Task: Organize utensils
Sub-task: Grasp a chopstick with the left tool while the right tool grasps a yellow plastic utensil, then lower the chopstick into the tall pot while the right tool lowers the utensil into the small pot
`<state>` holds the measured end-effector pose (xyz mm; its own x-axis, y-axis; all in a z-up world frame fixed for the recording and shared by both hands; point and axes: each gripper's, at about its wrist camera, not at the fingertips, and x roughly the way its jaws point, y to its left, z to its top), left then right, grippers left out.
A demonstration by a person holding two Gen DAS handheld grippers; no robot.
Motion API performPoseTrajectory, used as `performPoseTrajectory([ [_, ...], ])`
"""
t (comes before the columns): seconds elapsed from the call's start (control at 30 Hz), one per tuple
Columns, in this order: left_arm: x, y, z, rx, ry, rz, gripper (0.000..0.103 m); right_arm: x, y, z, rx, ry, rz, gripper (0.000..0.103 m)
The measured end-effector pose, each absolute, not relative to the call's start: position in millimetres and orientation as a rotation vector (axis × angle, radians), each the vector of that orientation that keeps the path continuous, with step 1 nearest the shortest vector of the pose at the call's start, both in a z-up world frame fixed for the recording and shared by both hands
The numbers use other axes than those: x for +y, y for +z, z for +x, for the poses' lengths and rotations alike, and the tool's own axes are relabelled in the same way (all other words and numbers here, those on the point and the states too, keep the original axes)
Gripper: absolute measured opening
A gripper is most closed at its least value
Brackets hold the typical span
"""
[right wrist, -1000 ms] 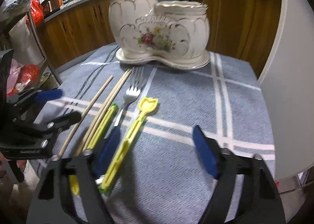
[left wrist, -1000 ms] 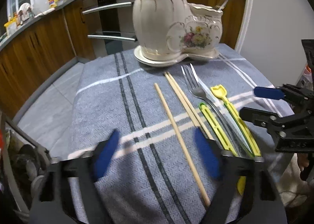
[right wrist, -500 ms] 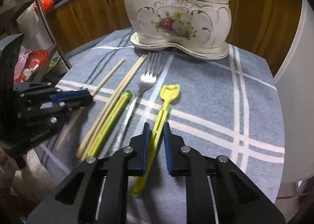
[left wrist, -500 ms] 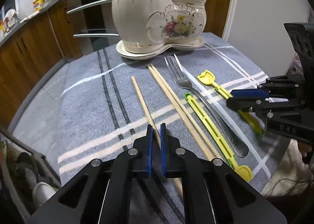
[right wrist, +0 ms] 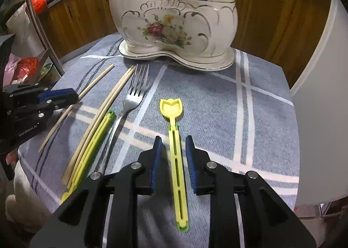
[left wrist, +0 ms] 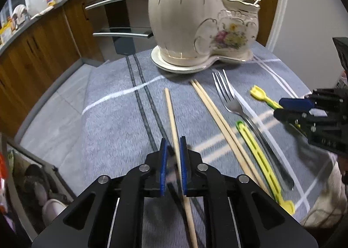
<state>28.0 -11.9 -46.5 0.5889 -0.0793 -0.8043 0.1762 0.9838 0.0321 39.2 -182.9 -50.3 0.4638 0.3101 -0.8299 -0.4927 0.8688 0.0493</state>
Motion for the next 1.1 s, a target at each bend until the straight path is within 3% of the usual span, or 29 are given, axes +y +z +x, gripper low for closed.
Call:
performPoseTrajectory([
  [0.27,-15,-50,50,0.933,-0.145,0.069,0.013,-182,-50,49,0.978,0.506,-0.181,0.024],
  [0.33,-15,-50,52,0.929,-0.145,0.069,0.013,-184,-49,47,0.97,0.512,-0.197,0.01],
  [0.4,-15,-51,51,0.917,-0.144,0.084,0.006,-187,-48,45,0.963,0.523,-0.188,0.01],
  [0.7,6,-34,35,0.82,-0.192,0.022,0.005,-208,-16,36,0.799,0.544,-0.11,0.01],
  [1.1,30,41,10,0.526,-0.374,-0.188,0.005,-209,42,45,0.516,0.546,0.066,0.01],
])
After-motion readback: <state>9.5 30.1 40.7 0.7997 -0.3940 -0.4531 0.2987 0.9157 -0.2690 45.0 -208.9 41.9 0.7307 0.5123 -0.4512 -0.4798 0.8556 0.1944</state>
